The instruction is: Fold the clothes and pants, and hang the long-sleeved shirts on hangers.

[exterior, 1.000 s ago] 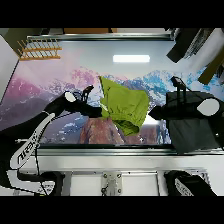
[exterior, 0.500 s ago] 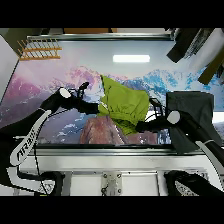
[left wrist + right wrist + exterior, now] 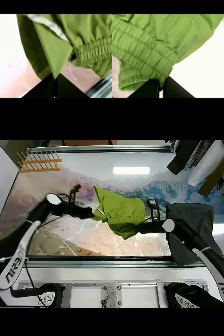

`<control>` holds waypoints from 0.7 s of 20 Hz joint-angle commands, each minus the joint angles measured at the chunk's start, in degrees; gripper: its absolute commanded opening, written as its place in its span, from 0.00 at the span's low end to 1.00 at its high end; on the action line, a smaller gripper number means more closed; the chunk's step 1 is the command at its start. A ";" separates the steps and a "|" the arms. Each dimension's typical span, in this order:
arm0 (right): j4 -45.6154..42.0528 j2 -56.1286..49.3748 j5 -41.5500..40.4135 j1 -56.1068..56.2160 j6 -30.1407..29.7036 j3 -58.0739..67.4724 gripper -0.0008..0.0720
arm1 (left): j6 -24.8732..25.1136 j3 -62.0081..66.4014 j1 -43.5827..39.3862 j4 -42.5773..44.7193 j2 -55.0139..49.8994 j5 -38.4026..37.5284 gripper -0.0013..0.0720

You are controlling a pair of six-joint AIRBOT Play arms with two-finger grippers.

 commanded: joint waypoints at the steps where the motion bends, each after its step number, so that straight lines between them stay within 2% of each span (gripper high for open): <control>1: -5.66 9.68 7.67 0.09 -0.02 10.27 0.05 | -0.37 10.23 7.54 -0.31 12.09 -3.45 0.02; 5: -3.39 24.15 10.05 0.09 0.92 17.27 0.04 | -1.22 23.04 13.38 -0.22 27.10 -3.41 0.02; 8: -1.49 32.17 13.90 0.09 6.21 17.27 0.04 | -1.22 27.63 15.61 -0.07 35.89 -1.49 0.02; 11: -0.61 35.63 22.97 0.11 11.19 17.27 0.04 | -1.99 28.61 18.25 -0.09 42.23 2.40 0.02; 14: 8.57 35.63 28.50 0.20 10.43 17.09 0.04 | -3.34 28.63 21.49 -0.28 45.03 7.32 0.02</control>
